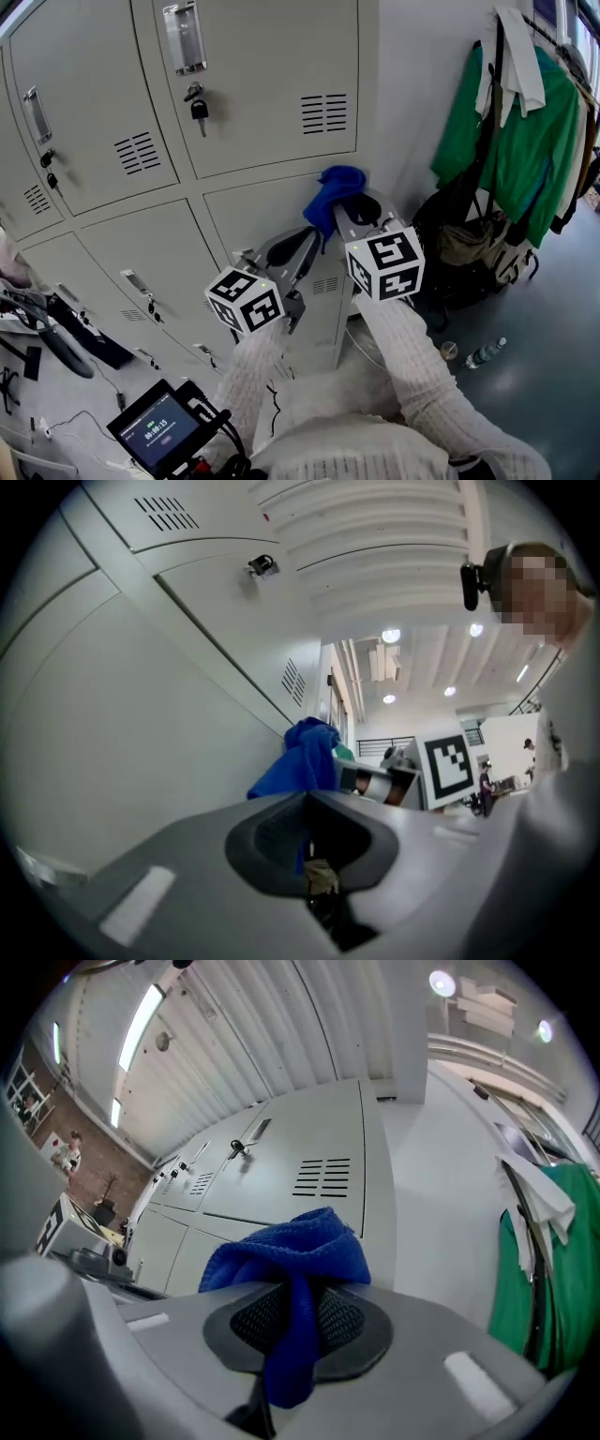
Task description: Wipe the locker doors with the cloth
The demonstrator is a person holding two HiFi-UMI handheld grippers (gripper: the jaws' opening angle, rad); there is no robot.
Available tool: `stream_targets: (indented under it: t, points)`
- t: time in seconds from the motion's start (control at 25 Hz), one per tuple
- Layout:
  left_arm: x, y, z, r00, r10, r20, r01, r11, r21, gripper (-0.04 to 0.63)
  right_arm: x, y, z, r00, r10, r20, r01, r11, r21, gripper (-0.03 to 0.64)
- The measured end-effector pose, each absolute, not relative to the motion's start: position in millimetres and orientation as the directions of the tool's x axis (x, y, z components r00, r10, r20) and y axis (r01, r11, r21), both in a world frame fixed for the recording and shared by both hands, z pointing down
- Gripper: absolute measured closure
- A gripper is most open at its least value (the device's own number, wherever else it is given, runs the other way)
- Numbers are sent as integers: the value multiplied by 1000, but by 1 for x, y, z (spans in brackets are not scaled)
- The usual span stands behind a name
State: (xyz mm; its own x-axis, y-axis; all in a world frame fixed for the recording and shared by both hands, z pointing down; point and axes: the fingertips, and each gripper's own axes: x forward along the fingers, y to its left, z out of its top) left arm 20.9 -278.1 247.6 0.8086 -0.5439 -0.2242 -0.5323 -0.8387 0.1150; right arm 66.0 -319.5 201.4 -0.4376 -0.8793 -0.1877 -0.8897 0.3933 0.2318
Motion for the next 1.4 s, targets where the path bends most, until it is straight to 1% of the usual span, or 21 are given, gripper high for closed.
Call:
stream_targets:
  t: [0.16,0.52,0.72,0.88,1.04,1.4]
  points:
    - [19,-281,243,798,-547,-252,-538,-836,113,589,63,-329,201,-429,-882,-193,-892,381,243,559]
    - [18,-293,261,788,-570,-233,-542,-821,179,589,63,-329,204,-434,-870,-233,-890,373,264,558]
    - [15,-294,280,777,-588,-223,-538,-805,248,589,59,-329,220,-449,-872,-193,-878,390,279,560]
    - [15,-297,293,768,-616,-175,-577,-784,231,589,57,-329,241,-439,-887,-146,-869,378,320,560]
    - [15,-302,304,751,-647,-132,-622,-761,185,589,55,-330,268,-443,-891,-97,-868,399,296,560]
    - [3,-304,353,722,-691,-37,-666,-709,233,589,55,-331,328,-440,-898,-6,-874,427,230,562]
